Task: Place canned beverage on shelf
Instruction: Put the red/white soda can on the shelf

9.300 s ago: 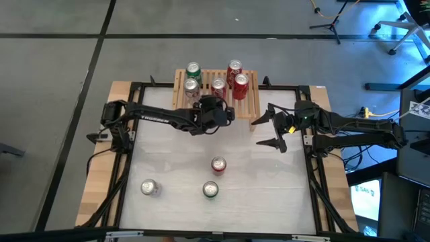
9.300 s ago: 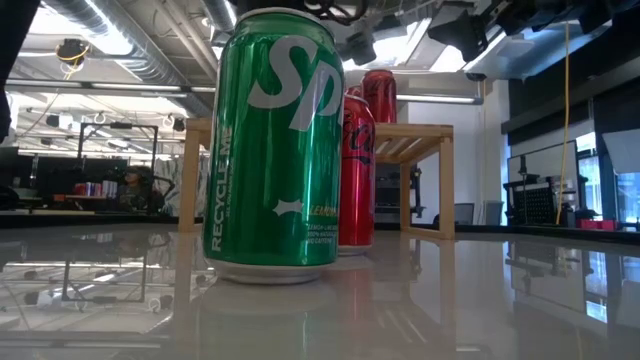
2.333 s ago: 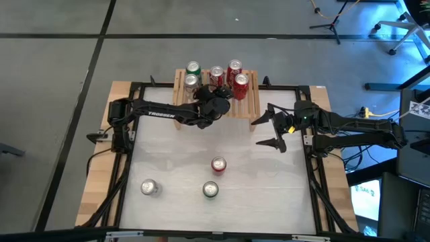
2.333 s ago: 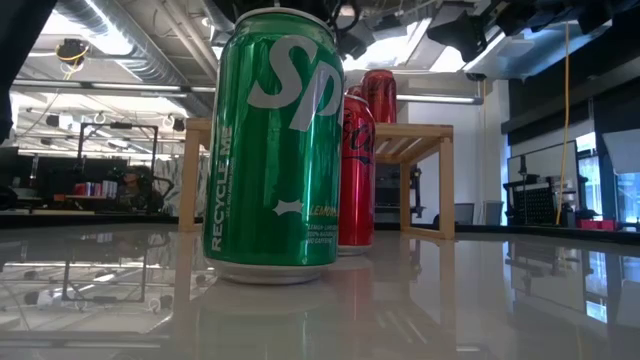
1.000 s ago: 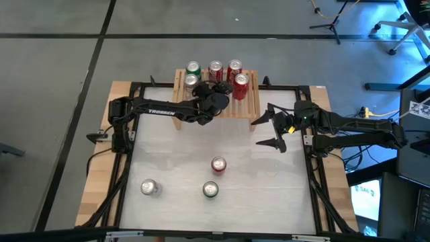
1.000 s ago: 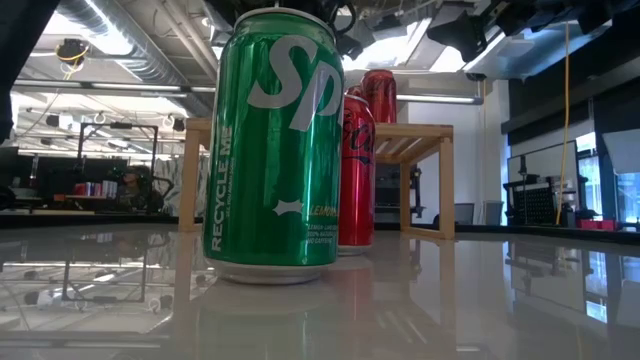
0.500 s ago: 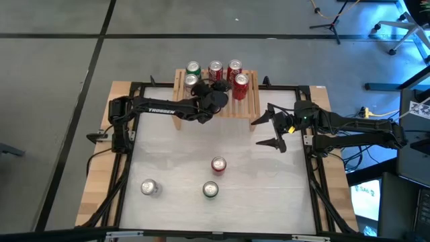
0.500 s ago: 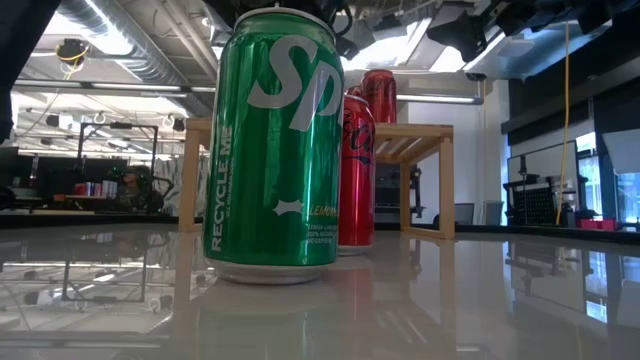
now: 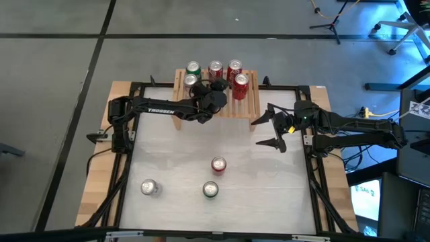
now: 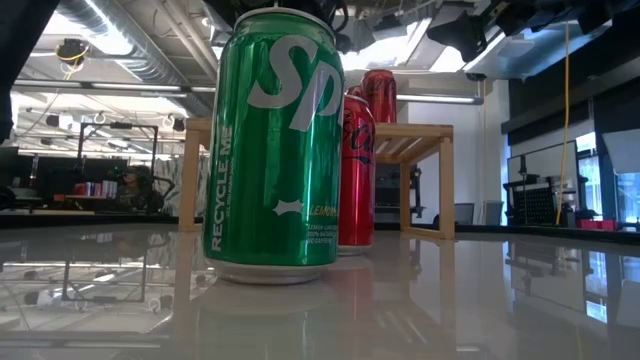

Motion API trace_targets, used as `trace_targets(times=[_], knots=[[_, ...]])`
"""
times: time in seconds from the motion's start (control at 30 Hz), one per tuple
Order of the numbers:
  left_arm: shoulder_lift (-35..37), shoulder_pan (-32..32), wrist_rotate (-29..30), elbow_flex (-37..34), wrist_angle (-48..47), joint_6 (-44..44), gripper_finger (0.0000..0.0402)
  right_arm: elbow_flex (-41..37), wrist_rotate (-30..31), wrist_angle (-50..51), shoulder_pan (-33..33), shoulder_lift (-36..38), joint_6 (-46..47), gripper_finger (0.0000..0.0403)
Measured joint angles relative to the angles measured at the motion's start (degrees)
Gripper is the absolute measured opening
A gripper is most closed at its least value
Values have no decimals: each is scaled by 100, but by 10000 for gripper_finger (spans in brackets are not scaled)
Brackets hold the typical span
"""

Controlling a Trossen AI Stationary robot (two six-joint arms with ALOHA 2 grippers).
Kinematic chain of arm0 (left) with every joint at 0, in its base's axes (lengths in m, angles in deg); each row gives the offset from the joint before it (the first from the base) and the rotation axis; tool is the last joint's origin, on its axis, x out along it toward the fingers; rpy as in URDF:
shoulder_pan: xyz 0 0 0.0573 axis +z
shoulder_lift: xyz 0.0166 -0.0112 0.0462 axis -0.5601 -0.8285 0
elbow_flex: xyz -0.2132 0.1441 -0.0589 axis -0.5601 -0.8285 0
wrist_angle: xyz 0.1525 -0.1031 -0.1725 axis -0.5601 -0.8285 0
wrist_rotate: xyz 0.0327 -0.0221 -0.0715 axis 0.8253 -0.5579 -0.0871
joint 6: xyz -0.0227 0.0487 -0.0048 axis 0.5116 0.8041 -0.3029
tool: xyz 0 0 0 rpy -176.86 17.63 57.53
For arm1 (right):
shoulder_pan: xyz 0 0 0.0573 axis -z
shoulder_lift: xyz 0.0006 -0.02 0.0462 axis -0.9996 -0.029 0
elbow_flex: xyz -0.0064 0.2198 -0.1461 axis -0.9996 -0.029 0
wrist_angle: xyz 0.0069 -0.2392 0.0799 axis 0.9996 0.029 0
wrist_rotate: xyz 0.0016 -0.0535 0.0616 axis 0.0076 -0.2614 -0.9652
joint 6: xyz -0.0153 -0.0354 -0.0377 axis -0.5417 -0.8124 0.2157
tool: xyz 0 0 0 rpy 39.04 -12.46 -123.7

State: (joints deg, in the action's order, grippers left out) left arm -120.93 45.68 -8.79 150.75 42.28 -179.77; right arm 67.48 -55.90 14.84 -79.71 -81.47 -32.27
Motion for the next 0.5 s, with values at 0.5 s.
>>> trace_targets(times=[0.5], knots=[[-7,42,-8,0,309,-258,0,1,0,0,2,0,0,379]])
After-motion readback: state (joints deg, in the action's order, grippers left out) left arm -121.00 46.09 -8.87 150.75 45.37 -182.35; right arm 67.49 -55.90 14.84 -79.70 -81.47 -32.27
